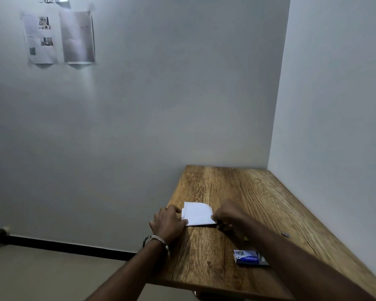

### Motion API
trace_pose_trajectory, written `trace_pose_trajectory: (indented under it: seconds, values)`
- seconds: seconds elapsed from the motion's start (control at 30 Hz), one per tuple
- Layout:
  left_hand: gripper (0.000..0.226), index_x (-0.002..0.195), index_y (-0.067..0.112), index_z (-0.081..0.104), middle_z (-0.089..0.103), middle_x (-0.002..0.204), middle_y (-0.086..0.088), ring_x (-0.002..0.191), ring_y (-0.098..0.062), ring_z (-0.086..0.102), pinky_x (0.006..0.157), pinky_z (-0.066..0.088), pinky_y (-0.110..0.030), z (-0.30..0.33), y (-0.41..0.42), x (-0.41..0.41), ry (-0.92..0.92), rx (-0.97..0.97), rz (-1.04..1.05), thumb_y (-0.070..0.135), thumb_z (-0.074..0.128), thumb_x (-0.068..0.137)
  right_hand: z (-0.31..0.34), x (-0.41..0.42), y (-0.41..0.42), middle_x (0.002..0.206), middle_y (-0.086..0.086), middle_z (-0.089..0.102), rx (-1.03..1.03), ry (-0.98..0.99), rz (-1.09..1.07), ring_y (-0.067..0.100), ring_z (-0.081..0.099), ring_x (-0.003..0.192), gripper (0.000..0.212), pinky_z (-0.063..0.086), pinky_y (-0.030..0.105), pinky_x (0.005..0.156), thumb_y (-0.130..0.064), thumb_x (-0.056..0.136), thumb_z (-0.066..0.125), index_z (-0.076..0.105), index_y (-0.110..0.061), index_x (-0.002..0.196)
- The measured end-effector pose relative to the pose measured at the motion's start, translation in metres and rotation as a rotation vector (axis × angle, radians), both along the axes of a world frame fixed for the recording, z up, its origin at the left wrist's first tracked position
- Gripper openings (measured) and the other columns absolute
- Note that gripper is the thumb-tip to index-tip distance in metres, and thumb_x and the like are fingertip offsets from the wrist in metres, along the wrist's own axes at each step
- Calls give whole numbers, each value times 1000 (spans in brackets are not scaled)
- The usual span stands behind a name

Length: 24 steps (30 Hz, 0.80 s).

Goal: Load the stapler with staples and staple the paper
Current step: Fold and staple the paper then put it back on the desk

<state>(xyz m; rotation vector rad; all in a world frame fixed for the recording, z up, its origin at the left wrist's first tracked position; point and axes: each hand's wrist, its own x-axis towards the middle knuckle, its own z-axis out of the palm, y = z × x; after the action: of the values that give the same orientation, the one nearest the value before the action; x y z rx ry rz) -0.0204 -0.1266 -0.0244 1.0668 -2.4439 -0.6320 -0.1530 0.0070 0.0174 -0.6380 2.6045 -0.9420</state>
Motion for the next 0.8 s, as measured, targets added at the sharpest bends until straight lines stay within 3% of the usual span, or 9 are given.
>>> trace_pose_trajectory:
  seconds: [0.13,0.3,0.43,0.53,0.67,0.8]
  values:
    - [45,122,34,54,54,128,1,122,-23,47,100,36,-42,-2,-1,-1,0,5,2,52,65,83,2,-4,6,75,18,70,-120,-205,-37,19,67,57,33,55,26,51,1,85,73,58,10,113]
    - [44,119,35,55,60,121,5,118,-20,52,97,38,-39,-3,0,0,55,18,21,51,67,80,5,-3,16,90,17,67,-240,-402,-57,18,66,65,26,53,23,44,2,84,74,60,4,105]
    - [47,118,32,54,65,115,10,108,-15,61,88,41,-34,-1,4,2,198,80,39,46,72,77,9,-2,20,99,18,67,-303,-441,-35,21,68,72,17,57,26,51,-1,85,73,62,3,96]
    - [59,128,28,48,66,115,8,101,-15,65,87,51,-35,2,7,6,312,161,12,40,76,77,12,-2,21,100,18,68,-343,-435,-1,24,68,80,16,61,29,61,-2,85,73,66,5,97]
    - [73,141,22,40,69,109,3,90,-14,68,68,55,-25,4,9,7,462,271,-43,27,78,79,17,-2,27,102,18,71,-363,-401,54,24,69,84,20,59,30,65,-4,86,73,68,4,103]
    - [77,145,14,37,68,109,-6,95,-22,70,82,60,-39,7,11,5,575,429,-86,17,78,81,23,-6,33,96,14,71,-393,-389,109,21,71,79,7,61,30,68,-4,89,70,70,-1,96]
